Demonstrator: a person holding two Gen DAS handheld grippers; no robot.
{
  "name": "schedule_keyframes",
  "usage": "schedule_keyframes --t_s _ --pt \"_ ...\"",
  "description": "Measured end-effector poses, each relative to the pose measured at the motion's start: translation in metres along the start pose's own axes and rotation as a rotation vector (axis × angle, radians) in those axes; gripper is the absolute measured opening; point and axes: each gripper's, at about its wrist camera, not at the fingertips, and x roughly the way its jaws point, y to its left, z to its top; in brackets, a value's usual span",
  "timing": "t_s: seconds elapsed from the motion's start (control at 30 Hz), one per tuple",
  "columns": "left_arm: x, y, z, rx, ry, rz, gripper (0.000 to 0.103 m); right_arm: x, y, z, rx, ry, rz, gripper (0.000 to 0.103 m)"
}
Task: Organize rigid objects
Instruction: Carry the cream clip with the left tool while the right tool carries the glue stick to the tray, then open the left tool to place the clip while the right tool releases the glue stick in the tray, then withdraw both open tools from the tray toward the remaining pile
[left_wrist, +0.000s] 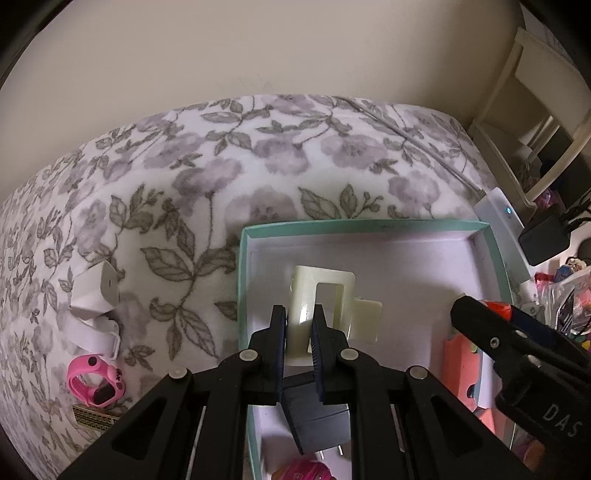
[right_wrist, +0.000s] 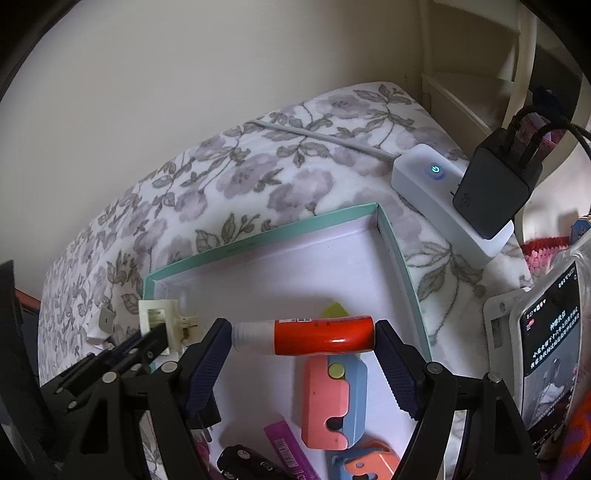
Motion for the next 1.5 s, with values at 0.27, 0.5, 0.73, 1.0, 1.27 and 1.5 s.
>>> schedule_keyframes --t_s 0.27,0.5,0.73,1.0,1.27,1.5 --pt "-0.005 -0.003 0.000 0.002 -0.019 0.008 0.058 0.000 -0.001 0.001 0.004 0.000 0.007 0.081" --pt "-0.012 -0.001 0.000 0.000 -0.042 0.031 0.059 -0.008 0.002 0.004 -0.015 -0.021 0.000 0.081" --pt "-0.030 0.012 0.001 -0.037 -0.093 0.047 0.068 -0.022 0.008 0.008 -0.026 -0.076 0.009 0.087" --pt "-0.047 0.037 0.004 -0.102 -0.148 0.075 0.089 -0.033 0.009 0.011 -0.005 -0.141 0.011 0.095" --pt "-0.049 0.060 -0.002 -0.158 -0.158 0.111 0.095 -0.039 0.015 0.010 -0.017 -0.180 0.018 0.102" --pt "-0.058 0.082 -0.011 -0.207 -0.167 0.118 0.101 -0.039 0.030 0.007 -0.055 -0.194 0.010 0.103"
